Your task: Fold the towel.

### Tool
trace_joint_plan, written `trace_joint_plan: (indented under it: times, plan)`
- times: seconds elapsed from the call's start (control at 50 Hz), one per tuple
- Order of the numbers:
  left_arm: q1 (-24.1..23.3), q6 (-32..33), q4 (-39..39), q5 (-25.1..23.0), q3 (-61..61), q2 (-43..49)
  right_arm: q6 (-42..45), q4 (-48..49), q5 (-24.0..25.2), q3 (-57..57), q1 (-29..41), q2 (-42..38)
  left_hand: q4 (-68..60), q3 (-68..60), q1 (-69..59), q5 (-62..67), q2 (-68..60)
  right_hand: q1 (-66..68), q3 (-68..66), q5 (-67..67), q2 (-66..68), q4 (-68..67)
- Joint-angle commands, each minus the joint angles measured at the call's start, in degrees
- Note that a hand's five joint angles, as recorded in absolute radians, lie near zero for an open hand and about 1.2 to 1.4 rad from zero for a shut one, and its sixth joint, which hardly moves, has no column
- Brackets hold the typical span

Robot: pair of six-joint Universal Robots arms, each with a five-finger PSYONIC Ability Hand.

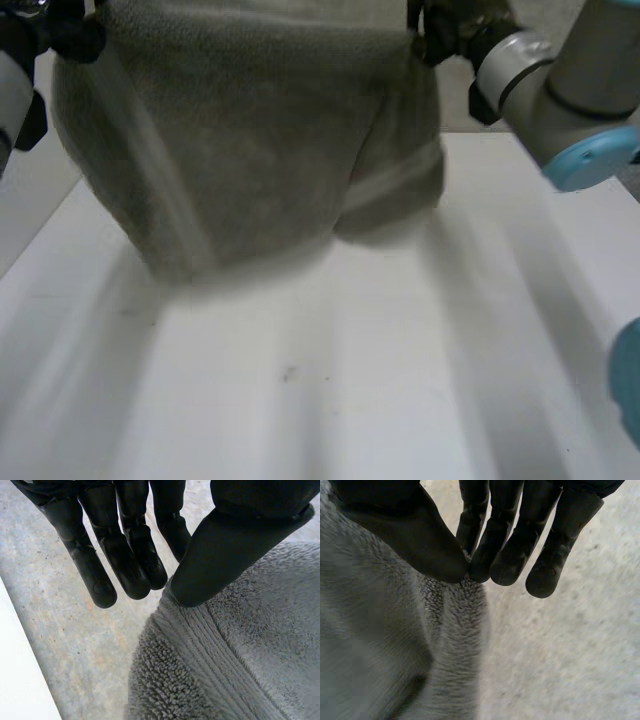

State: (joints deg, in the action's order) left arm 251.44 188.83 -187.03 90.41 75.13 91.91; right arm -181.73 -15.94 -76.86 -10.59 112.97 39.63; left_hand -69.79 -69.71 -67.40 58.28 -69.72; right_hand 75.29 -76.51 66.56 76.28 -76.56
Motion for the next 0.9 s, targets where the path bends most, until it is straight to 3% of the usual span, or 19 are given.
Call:
trace_joint_plan:
  times: [0.02, 0.04, 0.06, 0.12, 0.18, 0.34, 0.38, 0.4, 0.42, 0.44, 0.46, 0.48, 0.5, 0.68, 0.72, 0.9]
  plan:
    - [-0.9, -2.8, -1.0, 0.6, -1.2, 8.1, 14.4, -2.7, 1.7, -22.7, 1.5, 13.2, -10.2, -10.3, -12.6, 11.7, -10.3, 4.7, -3.5, 3.4, 3.7, -3.4]
    - [-1.6, -3.3, -0.9, 0.8, 0.5, 9.7, 20.2, -2.7, 1.4, -29.5, 1.8, 16.3, -10.2, -10.3, -12.6, 11.7, -10.3, 4.7, -3.5, 3.4, 3.7, -3.4]
    - [-1.6, -3.3, -0.9, 0.8, 0.5, 9.7, 20.3, -2.7, 1.4, -29.6, 1.8, 16.4, -10.2, -10.3, -12.6, 11.7, -10.3, 4.7, -3.5, 3.4, 3.7, -3.4]
    - [-2.7, -3.2, -0.9, 1.1, 8.6, 12.2, 35.7, -2.7, 0.3, -48.9, 2.3, 22.3, -10.2, -10.3, -12.6, 11.7, -10.3, 4.7, -3.5, 3.4, 3.7, -3.4]
    - [-2.4, -3.0, -0.8, 1.0, 14.8, 12.5, 40.6, -3.1, -0.7, -58.2, 1.6, 24.3, -10.2, -10.3, -12.6, 11.7, -10.3, 4.7, -3.5, 3.4, 3.7, -3.4]
    - [-3.2, -2.6, 0.4, 0.5, 28.9, 11.5, 42.4, -6.4, -0.7, -71.7, 1.8, 23.7, -10.2, -10.3, -12.6, 11.7, -10.3, 4.7, -3.5, 3.4, 3.7, -3.4]
    - [-3.3, -2.6, 1.2, 0.5, 29.6, 11.1, 42.3, -6.9, -0.2, -71.9, 2.1, 23.3, -10.2, -10.3, -12.6, 11.7, -10.3, 1.1, 0.1, -0.2, 0.1, 0.2]
    - [-3.5, -2.6, 2.1, 0.5, 29.9, 10.3, 42.1, -7.1, 0.2, -71.9, 2.1, 23.3, -10.2, -10.3, -12.6, 11.7, -10.3, -16.7, 18.0, -18.0, -17.7, 18.0]
    - [-3.5, -2.6, 2.1, 0.5, 29.9, 10.3, 42.1, -7.1, 0.2, -71.9, 2.1, 23.3, -10.2, -10.3, -12.6, 11.7, -10.3, -16.9, 18.1, -18.2, -17.9, 18.2]
    - [-3.9, -2.6, 3.1, 0.5, 30.0, 9.3, 41.6, -6.8, 0.2, -71.8, 1.7, 23.7, -10.2, -10.3, -12.6, 11.7, -10.3, -33.4, 34.6, -34.7, -34.4, 34.7]
    - [-3.9, -2.6, 3.1, 0.5, 30.0, 9.3, 41.6, -6.8, 0.2, -71.8, 1.7, 23.7, -10.2, -10.3, -12.6, 11.7, -10.3, -33.6, 34.8, -34.9, -34.6, 34.8]
    - [-4.1, -2.6, 3.9, 0.5, 30.1, 8.1, 41.1, -6.7, 0.3, -71.4, 1.5, 24.3, -10.2, -10.3, -12.6, 11.7, -10.3, -47.1, 48.3, -48.3, -48.1, 48.3]
    - [-4.3, -2.6, 4.5, 0.5, 30.2, 7.2, 40.6, -6.4, 0.6, -71.0, 1.6, 25.0, -10.2, -10.3, -12.6, 11.7, -10.3, -50.0, 51.3, -51.3, -51.0, 51.3]
    - [-4.2, -2.2, 4.8, 0.5, 31.0, 3.5, 31.9, -2.3, 1.1, -66.2, -0.6, 27.7, 7.1, 7.0, 4.7, -5.6, 7.0, -51.2, 52.5, -52.5, -52.2, 52.5]
    - [-4.0, 0.2, 5.0, 0.5, 30.4, 3.1, 29.2, -2.5, 1.4, -63.3, -3.0, 27.8, 24.2, 24.1, 21.8, -22.7, 24.1, -51.2, 52.5, -52.5, -52.2, 52.5]
    - [-4.4, 10.9, 4.7, 0.5, 27.4, 2.0, 29.9, -5.9, 3.3, -52.5, -4.0, 20.5, 41.2, 41.2, 38.8, -39.7, 41.2, -51.6, 52.8, -52.9, -52.6, 52.8]
